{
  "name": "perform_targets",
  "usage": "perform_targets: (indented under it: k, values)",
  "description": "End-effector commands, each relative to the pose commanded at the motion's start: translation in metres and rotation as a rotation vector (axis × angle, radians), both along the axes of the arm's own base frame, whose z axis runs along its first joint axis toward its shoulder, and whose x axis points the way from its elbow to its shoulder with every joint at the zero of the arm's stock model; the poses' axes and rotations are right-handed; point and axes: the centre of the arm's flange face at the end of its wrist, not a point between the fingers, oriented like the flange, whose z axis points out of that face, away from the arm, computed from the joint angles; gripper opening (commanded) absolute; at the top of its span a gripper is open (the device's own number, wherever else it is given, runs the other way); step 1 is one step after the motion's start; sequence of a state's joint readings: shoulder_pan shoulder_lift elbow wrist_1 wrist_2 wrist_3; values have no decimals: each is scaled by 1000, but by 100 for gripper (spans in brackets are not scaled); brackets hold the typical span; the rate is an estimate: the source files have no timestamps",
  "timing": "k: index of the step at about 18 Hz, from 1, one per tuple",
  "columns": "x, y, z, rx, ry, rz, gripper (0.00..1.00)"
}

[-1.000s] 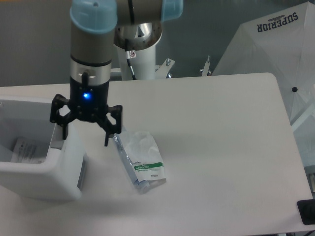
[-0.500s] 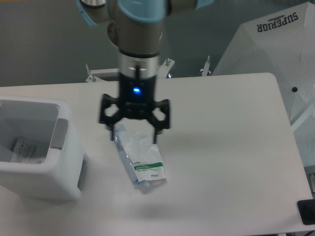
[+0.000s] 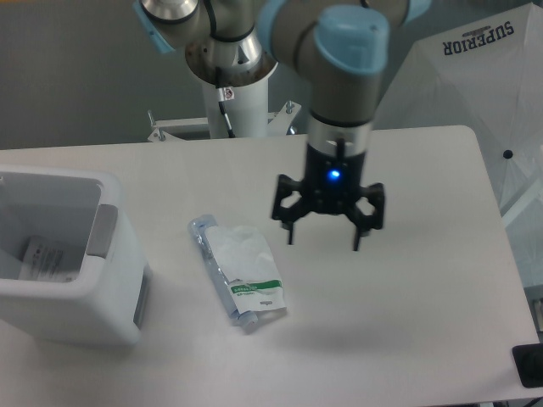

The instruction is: Open the trash can

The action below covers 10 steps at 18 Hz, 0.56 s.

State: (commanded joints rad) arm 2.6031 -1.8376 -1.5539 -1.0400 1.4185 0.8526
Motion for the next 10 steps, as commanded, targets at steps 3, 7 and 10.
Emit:
perform_targets:
  k: [3, 7, 10]
  values:
    - [-11, -5, -28, -103, 20, -40, 100]
    - [-33, -21, -43, -141, 27, -94, 100]
    - [-48, -31, -48, -151, 31, -123, 100]
